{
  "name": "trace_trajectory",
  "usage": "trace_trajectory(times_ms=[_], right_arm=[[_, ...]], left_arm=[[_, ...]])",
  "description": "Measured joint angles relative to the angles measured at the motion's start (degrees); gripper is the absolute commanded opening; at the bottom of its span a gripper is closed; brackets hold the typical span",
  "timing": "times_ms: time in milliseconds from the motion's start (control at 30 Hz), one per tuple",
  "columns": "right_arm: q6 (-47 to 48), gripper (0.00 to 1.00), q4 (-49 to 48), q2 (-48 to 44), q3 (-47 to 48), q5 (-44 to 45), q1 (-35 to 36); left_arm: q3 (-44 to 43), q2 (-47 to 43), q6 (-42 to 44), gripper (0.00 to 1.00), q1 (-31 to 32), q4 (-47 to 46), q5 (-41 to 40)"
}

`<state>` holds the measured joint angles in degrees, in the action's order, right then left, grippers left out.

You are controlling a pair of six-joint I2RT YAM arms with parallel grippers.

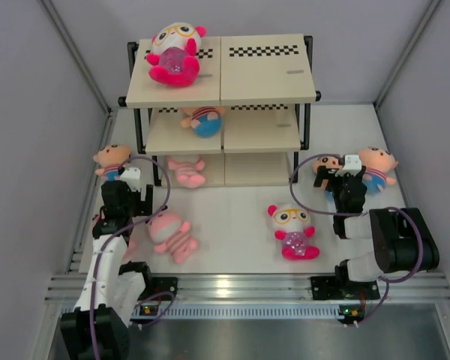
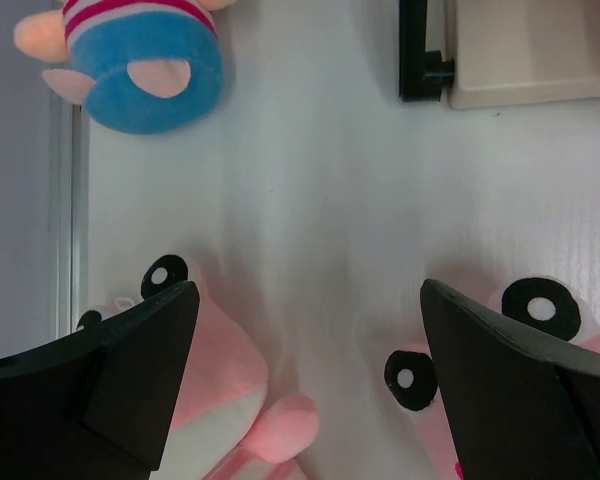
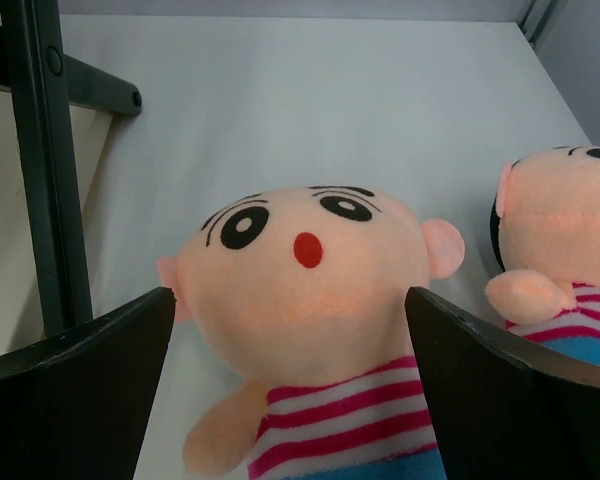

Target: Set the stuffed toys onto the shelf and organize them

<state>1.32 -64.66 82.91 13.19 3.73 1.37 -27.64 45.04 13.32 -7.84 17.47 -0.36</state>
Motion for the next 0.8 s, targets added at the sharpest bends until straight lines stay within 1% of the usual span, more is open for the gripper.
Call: trace_trajectory(times_ms=[167, 333, 367, 467, 600, 700, 767, 800], right_arm=[[0.0, 0.99, 0.0, 0.0, 0.0, 0.0, 0.0], [-0.2, 0.99, 0.3, -0.1, 0.0, 0.3, 0.0], [-0.6, 0.99, 1.7, -0.5, 0.3, 1.0, 0.0], [-1.9, 0.99, 11.4, -6.3, 2.1, 3.0, 0.0], [-4.4, 0.99, 26.1, -23.9, 7.4, 3.1, 0.0], [-7.1, 1.00, 35.7, -34.0, 14.6, 2.8, 0.0], [-9.2, 0.98, 43.5, -37.2, 20.7, 2.7, 0.0], [-10.7, 0.99, 49.2, -38.0, 24.5, 2.7, 0.0]], left_arm=[[-0.3, 0.6, -1.4, 0.99, 0.0, -0.1, -1.9], [-2.1, 0.4, 0.4, 0.99, 0.0, 1.0, -1.8], [-2.6, 0.4, 1.3, 0.99, 0.0, 1.4, -1.8], [-4.5, 0.5, 3.8, 0.99, 0.0, 4.4, -1.6], [-7.5, 0.5, 6.7, 0.99, 0.0, 9.7, -0.7], [-9.1, 0.4, 8.2, 0.99, 0.0, 13.5, 1.4], [-9.7, 0.4, 9.0, 0.99, 0.0, 16.1, 2.6], [-9.9, 0.4, 9.4, 0.99, 0.0, 17.2, 3.0]])
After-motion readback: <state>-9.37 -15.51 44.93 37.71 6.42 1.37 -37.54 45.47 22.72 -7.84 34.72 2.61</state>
